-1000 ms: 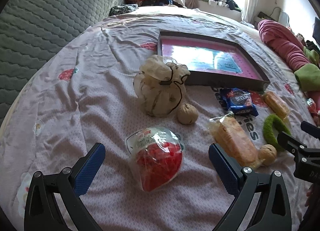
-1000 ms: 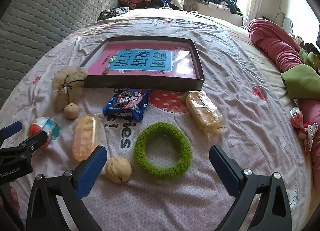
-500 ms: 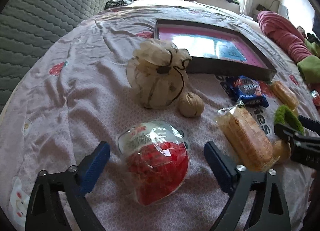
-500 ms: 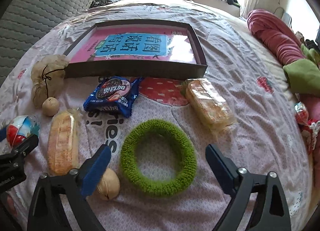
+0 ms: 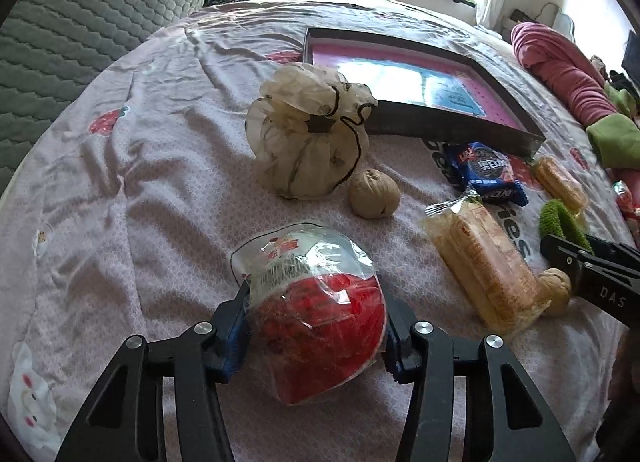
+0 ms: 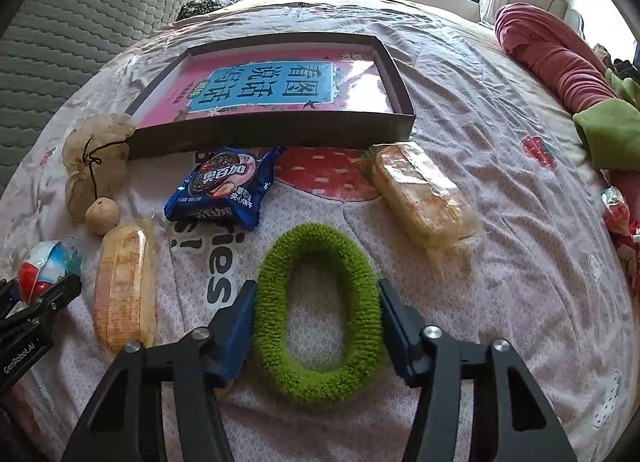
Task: Organize objects
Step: 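Grasp the red wrapped ball with the left tool while the right tool grasps the green ring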
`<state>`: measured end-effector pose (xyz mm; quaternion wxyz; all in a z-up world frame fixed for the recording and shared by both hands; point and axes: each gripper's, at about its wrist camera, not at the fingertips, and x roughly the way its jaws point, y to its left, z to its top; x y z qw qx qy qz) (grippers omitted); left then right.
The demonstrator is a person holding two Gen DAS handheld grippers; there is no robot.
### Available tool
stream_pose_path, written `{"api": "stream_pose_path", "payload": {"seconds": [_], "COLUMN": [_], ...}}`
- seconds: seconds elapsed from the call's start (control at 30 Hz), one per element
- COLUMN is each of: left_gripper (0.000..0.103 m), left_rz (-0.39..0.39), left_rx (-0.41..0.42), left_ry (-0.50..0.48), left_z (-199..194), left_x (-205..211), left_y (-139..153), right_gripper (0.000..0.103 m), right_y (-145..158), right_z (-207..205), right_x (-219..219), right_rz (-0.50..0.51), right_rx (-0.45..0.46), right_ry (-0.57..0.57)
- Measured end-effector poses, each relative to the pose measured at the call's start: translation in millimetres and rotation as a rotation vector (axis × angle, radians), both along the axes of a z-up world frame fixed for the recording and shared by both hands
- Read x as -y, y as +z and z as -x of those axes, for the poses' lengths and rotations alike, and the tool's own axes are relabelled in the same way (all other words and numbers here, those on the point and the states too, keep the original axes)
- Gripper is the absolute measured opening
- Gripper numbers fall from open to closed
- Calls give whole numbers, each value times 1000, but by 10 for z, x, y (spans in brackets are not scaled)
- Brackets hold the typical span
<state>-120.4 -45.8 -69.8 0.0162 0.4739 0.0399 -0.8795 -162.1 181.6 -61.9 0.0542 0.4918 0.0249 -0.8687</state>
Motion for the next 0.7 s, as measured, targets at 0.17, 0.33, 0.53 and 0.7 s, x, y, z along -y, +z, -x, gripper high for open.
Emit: {"api": "stream_pose_path", "payload": {"seconds": [0.17, 0.33, 0.53, 0.7], "left_gripper": [53, 53, 53, 53], "left_rz": [0, 5, 3, 0], "left_rx": [-8, -16, -29, -46], "left_ry": [-13, -6, -2, -6], "left_z": [-27, -43, -53, -90], "left_x": [-45, -35, -10, -25], "left_y": [39, 54, 89, 159], "right_gripper": [36, 27, 26, 26], "right_y": [31, 80, 177, 250], "right_z": [-16, -68, -157, -230], "right_x": [-31, -57, -77, -109], "right_rz": [14, 34, 43, 57], "right_rx": [-4, -23, -54, -62], "right_ry": [9, 11, 16, 14]}}
